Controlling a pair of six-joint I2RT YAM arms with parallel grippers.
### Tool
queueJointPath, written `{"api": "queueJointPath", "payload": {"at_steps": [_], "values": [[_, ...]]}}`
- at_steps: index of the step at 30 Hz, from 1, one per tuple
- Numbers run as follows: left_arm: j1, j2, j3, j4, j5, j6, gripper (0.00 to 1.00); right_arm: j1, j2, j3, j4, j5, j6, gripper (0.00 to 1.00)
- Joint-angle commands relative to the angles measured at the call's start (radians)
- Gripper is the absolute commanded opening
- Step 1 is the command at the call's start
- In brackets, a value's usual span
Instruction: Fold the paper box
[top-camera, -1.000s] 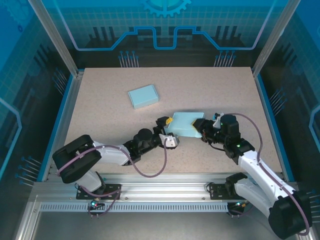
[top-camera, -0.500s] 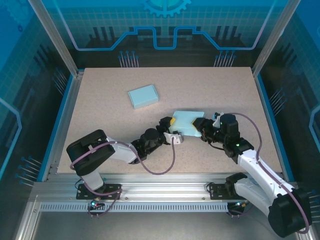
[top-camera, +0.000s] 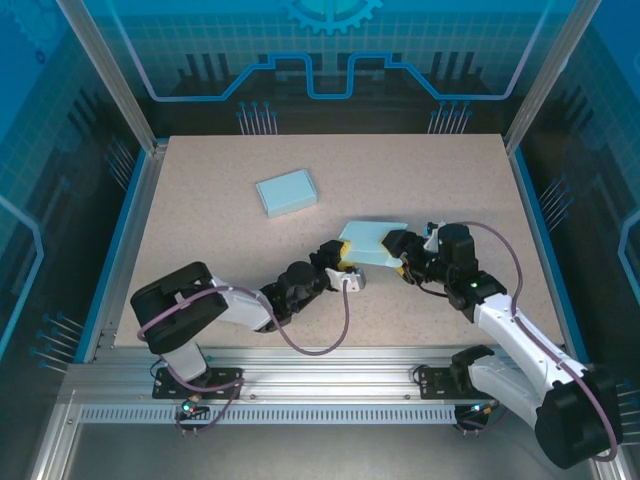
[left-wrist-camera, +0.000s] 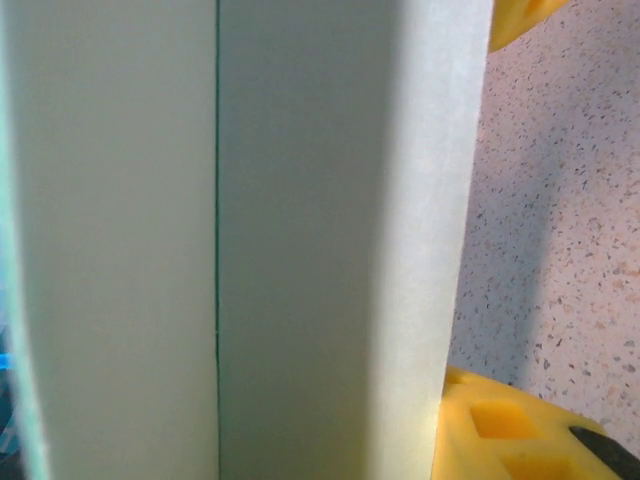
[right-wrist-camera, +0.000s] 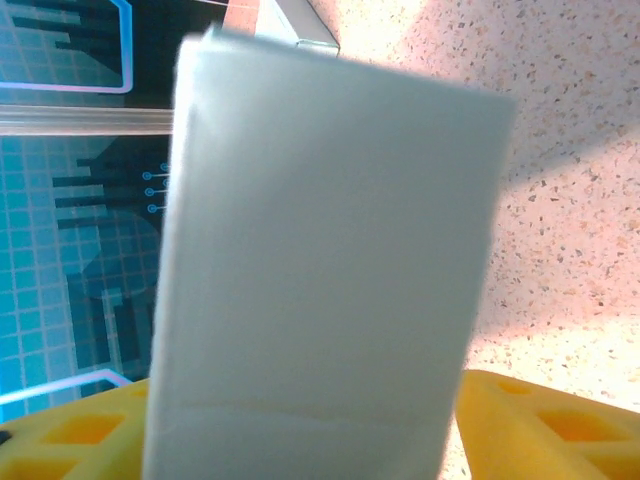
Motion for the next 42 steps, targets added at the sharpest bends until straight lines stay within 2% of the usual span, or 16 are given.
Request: {"api": "queueJointPath", "payload": {"at_steps": [1,3,5,7,8,10,15,23,31,37,42], "values": [[-0.006,-0.112,-0.027,-0.039,-0.001,-0.016,0.37,-0.017,-0.003,0.037,-0.072,0.027,-0.054,0.78],[-0.007,-0.191,-0.027,-0.219,0.004,-0.046,0.36,-0.027,-0.007,0.053,-0.101,0.032,-0.081,0.85],[-0.006,-0.288,0.008,-0.511,0.017,-0.115,0.36,-0.039,-0.014,0.077,-0.147,0.041,-0.117,0.93],[0.003,-0.382,0.087,-0.898,0.081,-0.223,0.37,-0.059,-0.021,0.112,-0.202,0.044,-0.165,0.99],[0.01,-0.414,0.112,-1.016,0.12,-0.267,0.37,-0.067,-0.025,0.128,-0.222,0.047,-0.187,1.0],[0.018,-0.464,0.151,-1.203,0.173,-0.323,0.37,-0.078,-0.035,0.165,-0.265,0.064,-0.239,1.0],[0.019,-0.463,0.266,-1.497,0.213,-0.386,0.37,-0.078,-0.023,0.252,-0.372,0.112,-0.367,1.0],[0.073,-0.307,0.433,-1.687,0.282,-0.388,0.38,-0.037,0.016,0.308,-0.552,0.249,-0.494,1.0],[0.161,-0.135,0.589,-1.791,0.433,-0.366,0.38,0.032,0.092,0.341,-0.62,0.312,-0.608,1.0],[0.209,-0.024,0.682,-1.836,0.413,-0.328,0.39,0.137,0.138,0.42,-0.662,0.442,-0.683,1.0],[0.228,0.043,0.727,-1.84,0.414,-0.312,0.46,0.191,0.179,0.433,-0.646,0.505,-0.706,1.0]]}}
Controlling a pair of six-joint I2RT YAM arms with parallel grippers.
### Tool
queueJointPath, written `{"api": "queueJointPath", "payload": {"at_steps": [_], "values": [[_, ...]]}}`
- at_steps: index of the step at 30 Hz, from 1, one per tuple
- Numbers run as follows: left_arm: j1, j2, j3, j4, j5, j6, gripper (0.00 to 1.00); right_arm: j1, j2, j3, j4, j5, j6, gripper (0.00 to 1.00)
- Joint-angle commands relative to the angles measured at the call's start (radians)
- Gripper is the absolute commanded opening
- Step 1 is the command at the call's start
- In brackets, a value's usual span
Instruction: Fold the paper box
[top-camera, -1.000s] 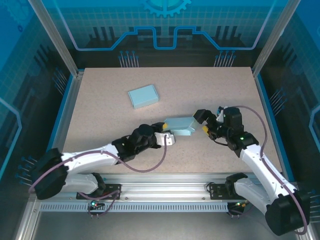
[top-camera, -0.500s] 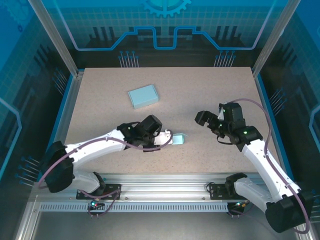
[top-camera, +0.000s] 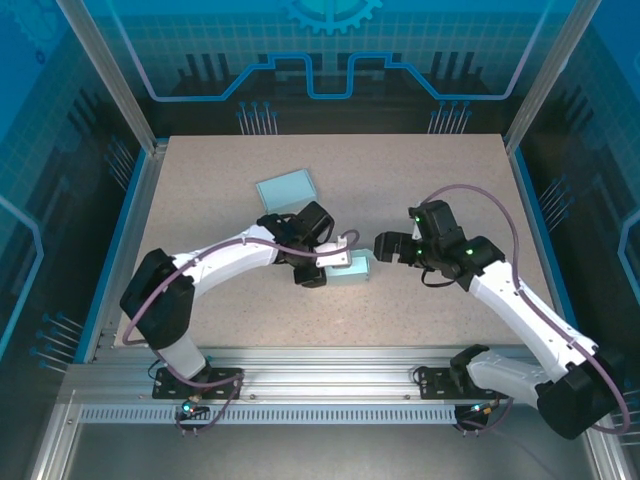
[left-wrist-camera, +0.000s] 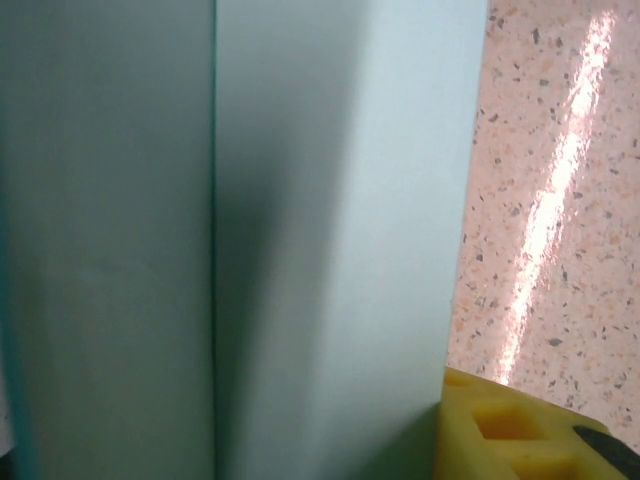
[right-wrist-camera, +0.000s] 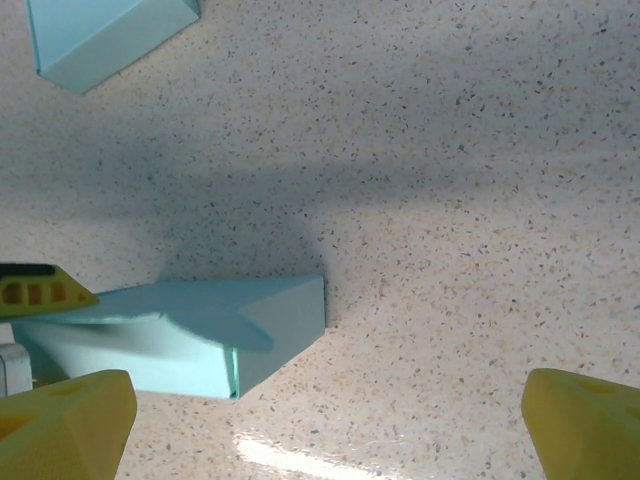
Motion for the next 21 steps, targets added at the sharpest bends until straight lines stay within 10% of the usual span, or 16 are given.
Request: {"api": "queueJointPath", "payload": {"at_steps": [1,21], "values": [[0.015,0.045,0.033,-0.046,0.028,0.033,0.47,0.03,0.018,0.018,-0.016,0.077,-0.049,0.99],[0.025,-0.126,-0.017,0.068,0.002,0.04,0.84,0.049,0.051,0.028,0.047,0.094,-0.12,0.76]]}}
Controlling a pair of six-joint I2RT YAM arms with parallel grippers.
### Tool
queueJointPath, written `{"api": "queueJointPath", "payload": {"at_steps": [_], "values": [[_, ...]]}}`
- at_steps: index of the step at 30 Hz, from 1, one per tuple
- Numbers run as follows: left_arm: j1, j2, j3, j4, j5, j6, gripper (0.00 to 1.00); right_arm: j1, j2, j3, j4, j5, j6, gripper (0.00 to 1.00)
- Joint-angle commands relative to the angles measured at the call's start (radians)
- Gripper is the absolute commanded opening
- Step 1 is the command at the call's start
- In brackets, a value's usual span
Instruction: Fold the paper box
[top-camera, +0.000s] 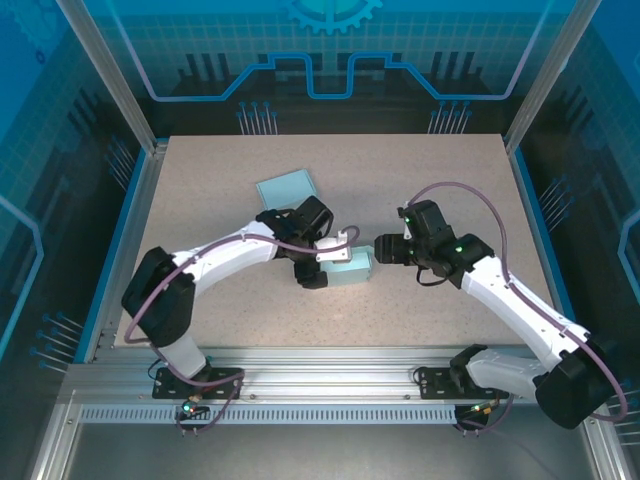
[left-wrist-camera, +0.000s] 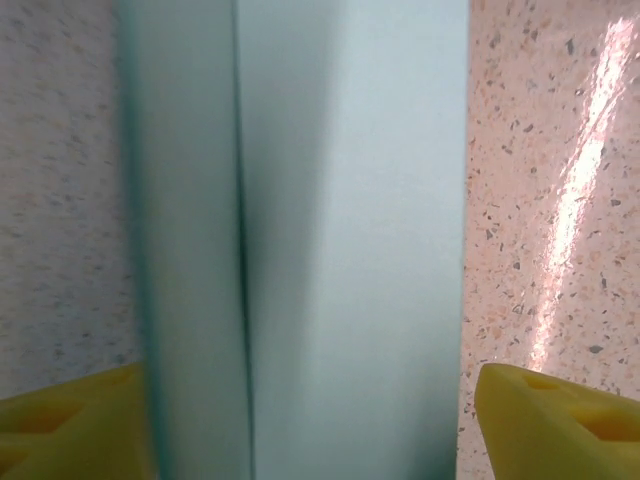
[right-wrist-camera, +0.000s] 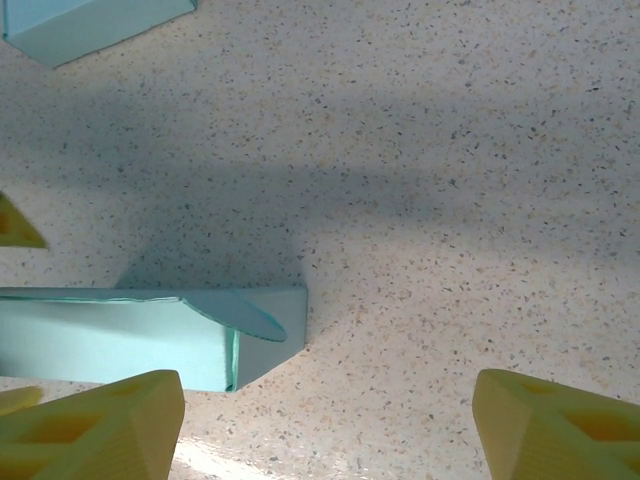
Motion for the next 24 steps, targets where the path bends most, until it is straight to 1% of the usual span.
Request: {"api": "queueJointPath", "payload": {"at_steps": [1,2,7,9,12,14,18,21,24], "values": [[0.009,-0.134,-0.042,0.063,0.01,-0.015,0.91,0.012,0.006,0.028,0.004,0.019,-0.027,0.74],[0.008,-0.172,-0.065,0.089,0.014,-0.026,0.94,0.012,0.007,0.03,0.004,0.016,-0.036,0.73],[0.014,-0.394,-0.216,0.289,0.009,-0.139,0.94,0.021,0.023,0.041,0.02,-0.014,-0.09,0.63],[0.026,-0.479,-0.289,0.381,-0.023,-0.227,0.94,0.023,0.035,0.044,0.028,-0.019,-0.103,0.61],[0.056,-0.574,-0.386,0.47,-0.071,-0.366,0.94,0.026,0.056,0.053,0.042,-0.036,-0.127,0.55],[0.071,-0.612,-0.427,0.478,-0.106,-0.463,0.91,0.029,0.072,0.06,0.05,-0.04,-0.14,0.54],[0.082,-0.648,-0.464,0.432,-0.145,-0.652,0.8,0.033,0.11,0.084,0.054,-0.048,-0.163,0.49],[0.082,-0.653,-0.466,0.397,-0.13,-0.744,0.79,0.038,0.132,0.098,0.051,-0.053,-0.171,0.47],[0.083,-0.644,-0.48,0.397,-0.102,-0.78,0.78,0.044,0.151,0.105,0.051,-0.063,-0.177,0.47]]}}
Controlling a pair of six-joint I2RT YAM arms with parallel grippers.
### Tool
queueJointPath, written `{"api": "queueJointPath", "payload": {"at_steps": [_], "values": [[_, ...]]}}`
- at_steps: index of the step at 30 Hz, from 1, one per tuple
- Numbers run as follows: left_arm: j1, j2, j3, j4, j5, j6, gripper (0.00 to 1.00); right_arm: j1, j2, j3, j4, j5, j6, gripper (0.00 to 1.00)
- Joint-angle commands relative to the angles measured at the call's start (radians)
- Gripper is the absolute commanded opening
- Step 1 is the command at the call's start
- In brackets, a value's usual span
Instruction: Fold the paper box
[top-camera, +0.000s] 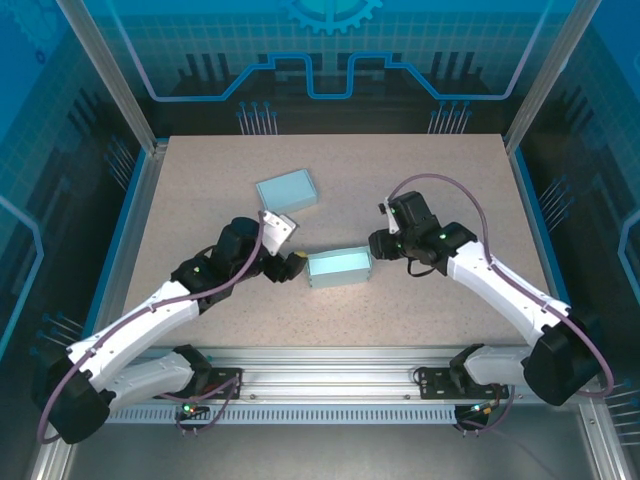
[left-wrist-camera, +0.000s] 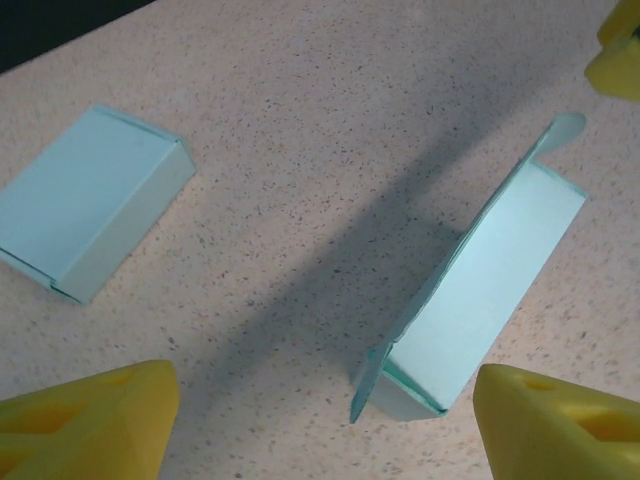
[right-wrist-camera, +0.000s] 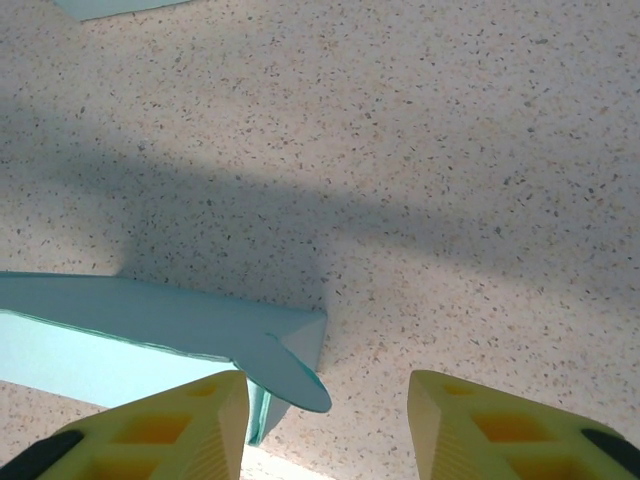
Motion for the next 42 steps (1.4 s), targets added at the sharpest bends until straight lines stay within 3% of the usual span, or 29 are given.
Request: {"api": "queueJointPath", "payload": {"at_steps": [1,11,16,26,30,42], "values": [[0.006,-0.004,-0.02,-0.015,0.015,-0.121,0.77,0.022,0.022,0.032,0.007,-0.027,-0.027,0.47],[0.006,0.106,0.01,-0.025,0.02,-0.078,0.7,0.026,0.063,0.03,0.005,-0.029,-0.027,0.46],[0.006,0.151,0.022,-0.011,0.009,-0.048,0.61,0.026,0.065,0.027,0.012,-0.035,-0.024,0.46],[0.005,0.204,0.029,-0.003,0.021,-0.04,0.59,0.028,0.082,0.024,0.017,-0.046,-0.024,0.42],[0.005,0.213,0.027,0.003,0.021,-0.039,0.53,0.027,0.092,0.026,0.022,-0.05,-0.025,0.42],[0.005,0.188,0.046,-0.06,0.008,-0.046,0.53,0.033,0.055,0.026,0.008,-0.048,-0.024,0.4]]}}
